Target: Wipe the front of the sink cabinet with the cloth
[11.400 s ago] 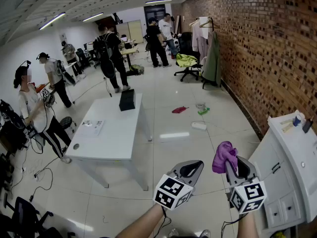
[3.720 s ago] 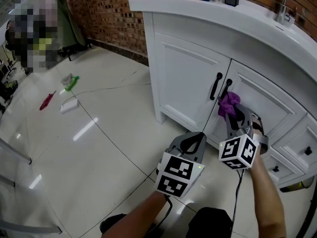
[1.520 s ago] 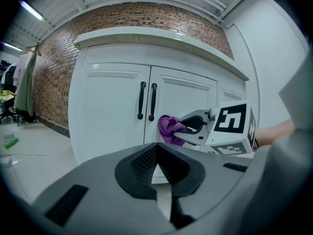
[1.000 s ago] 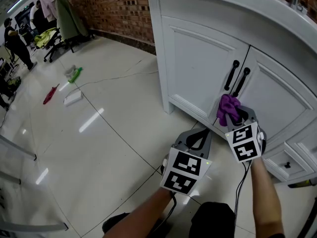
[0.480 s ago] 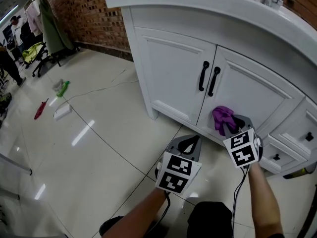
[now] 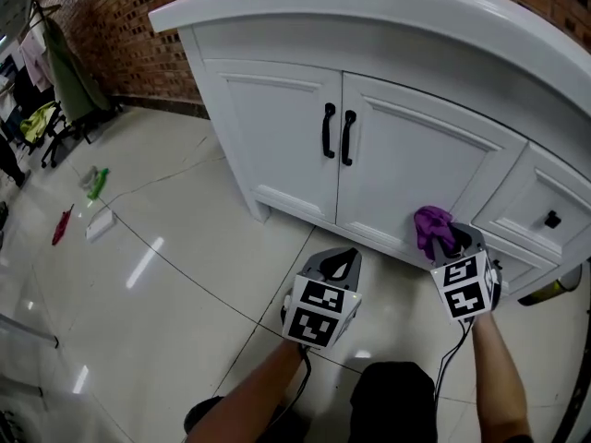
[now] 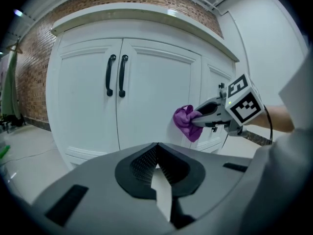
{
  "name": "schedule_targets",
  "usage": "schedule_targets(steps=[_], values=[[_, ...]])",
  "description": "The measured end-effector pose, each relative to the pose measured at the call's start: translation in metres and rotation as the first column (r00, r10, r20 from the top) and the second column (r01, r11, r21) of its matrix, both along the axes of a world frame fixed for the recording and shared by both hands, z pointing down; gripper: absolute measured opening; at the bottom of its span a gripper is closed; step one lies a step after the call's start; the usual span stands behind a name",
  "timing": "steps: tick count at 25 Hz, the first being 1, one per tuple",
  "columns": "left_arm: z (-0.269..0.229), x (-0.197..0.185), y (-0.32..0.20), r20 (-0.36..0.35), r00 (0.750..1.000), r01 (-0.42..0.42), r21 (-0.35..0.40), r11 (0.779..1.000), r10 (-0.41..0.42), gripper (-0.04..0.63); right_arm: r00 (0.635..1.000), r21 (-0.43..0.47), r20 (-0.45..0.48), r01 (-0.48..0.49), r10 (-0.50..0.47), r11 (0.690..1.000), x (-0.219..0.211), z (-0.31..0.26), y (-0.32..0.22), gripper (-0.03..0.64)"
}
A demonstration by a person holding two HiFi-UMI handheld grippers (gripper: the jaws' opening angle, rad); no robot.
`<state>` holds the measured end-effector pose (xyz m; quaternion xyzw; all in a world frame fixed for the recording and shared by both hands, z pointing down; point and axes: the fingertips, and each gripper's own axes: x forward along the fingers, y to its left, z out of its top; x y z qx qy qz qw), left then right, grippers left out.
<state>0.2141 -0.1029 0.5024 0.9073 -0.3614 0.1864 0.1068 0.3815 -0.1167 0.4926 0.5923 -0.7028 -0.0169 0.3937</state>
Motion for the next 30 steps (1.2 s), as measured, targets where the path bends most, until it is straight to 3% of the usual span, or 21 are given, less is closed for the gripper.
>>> schedule_targets(steps=[7,10,14,30], values=[[0.007,0.021,0.008,0.006,0.999,-0.043,-0.015,0.999,0.043,0.005,0.996,-0.028,0.019,-0.084,0.085,0.996,0.041,0.020,0.031,0.112],[0.011,0.019,0.009,0.013,0.999,-0.043,-0.023,0.999,0.043,0.005,0.992,-0.054,0.075,-0.103,0.106,0.993,0.043,0.035,0.031,0.112],[0.016,0.015,0.008,0.016,0.999,-0.037,-0.034,0.999,0.037,0.005,0.981,-0.077,0.161,-0.101,0.113,0.992,0.030,0.044,0.019,0.112],[0.027,-0.026,-0.016,-0.001,1.000,0.017,-0.063,0.998,-0.017,0.005,0.966,-0.108,0.255,-0.003,0.031,0.994,-0.064,0.068,-0.049,0.106]])
